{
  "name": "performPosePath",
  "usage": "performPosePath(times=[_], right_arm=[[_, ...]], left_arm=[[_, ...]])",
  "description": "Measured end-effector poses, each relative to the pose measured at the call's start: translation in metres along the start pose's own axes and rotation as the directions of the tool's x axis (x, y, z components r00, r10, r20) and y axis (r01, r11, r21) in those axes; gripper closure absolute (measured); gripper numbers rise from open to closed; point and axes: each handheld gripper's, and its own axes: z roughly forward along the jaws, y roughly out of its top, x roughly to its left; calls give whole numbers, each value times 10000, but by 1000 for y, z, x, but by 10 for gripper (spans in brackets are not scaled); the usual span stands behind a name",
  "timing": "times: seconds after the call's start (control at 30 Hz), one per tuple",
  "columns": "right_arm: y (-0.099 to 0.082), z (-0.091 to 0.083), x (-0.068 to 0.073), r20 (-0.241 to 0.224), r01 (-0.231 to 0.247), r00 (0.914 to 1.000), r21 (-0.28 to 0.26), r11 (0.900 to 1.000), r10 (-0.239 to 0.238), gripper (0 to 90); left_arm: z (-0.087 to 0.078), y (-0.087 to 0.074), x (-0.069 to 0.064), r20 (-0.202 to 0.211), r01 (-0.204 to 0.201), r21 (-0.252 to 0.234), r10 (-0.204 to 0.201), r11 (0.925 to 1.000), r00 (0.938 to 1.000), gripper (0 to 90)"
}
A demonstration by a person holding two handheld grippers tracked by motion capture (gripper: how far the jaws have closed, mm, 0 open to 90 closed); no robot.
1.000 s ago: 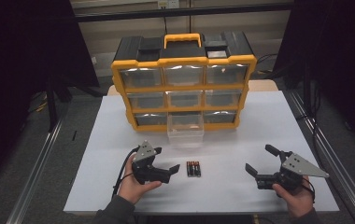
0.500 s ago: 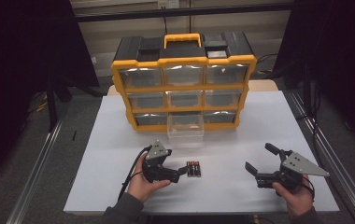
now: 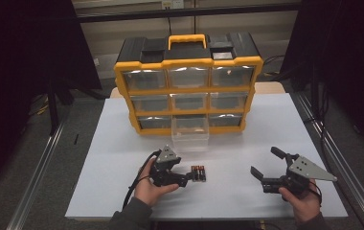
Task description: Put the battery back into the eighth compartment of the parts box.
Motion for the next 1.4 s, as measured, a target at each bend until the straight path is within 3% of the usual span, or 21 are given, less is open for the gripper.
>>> performPosePath(times=[0.1, 0.17, 0.2, 0.27, 0.37, 0.83, 0.97, 1.23, 1.33, 1.4], right_arm=[[0, 0, 0, 17, 10, 10000, 25, 10000, -10, 11], [0, -1, 0, 91, -97, 9999, 21, 10000, 97, 11], [0, -1, -1, 54, -43, 10000, 16, 10000, 43, 11], [0, -1, -1, 34, 0, 10000, 33, 10000, 0, 11], [0, -1, -1, -21, 2, 10000, 41, 10000, -2, 11], [-1, -1, -1, 22, 35, 10000, 28, 10000, -35, 11], [0, 0, -1, -8, 44, 10000, 18, 10000, -44, 11], [0, 1, -2, -70, 29, 10000, -4, 10000, -29, 11], [0, 0, -3, -7, 29, 10000, -4, 10000, -29, 12], [0, 0, -3, 3, 9, 10000, -5, 10000, -9, 12]], left_arm=[[2, 1, 2, 279, 283, -204, -277, 9994, 9992, 314], [2, 2, 2, 209, 328, -206, -323, 9992, 9993, 342], [3, 3, 2, 179, 382, 58, -383, 9993, 9991, 354], [5, 4, 0, 207, 525, 139, -527, 9985, 9984, 380], [8, 5, -3, 150, 437, 452, -444, 9980, 9989, 409], [18, 5, -6, 183, 485, 787, -501, 9957, 9986, 453], [19, 3, -8, 153, 357, 912, -373, 9952, 9992, 458], [16, 2, -6, -144, 359, 1300, -343, 9909, 9993, 565], [12, 1, -6, -339, 54, 1734, 5, 9848, 9994, 626], [13, 0, -7, -418, -164, 1673, 237, 9858, 9988, 659]])
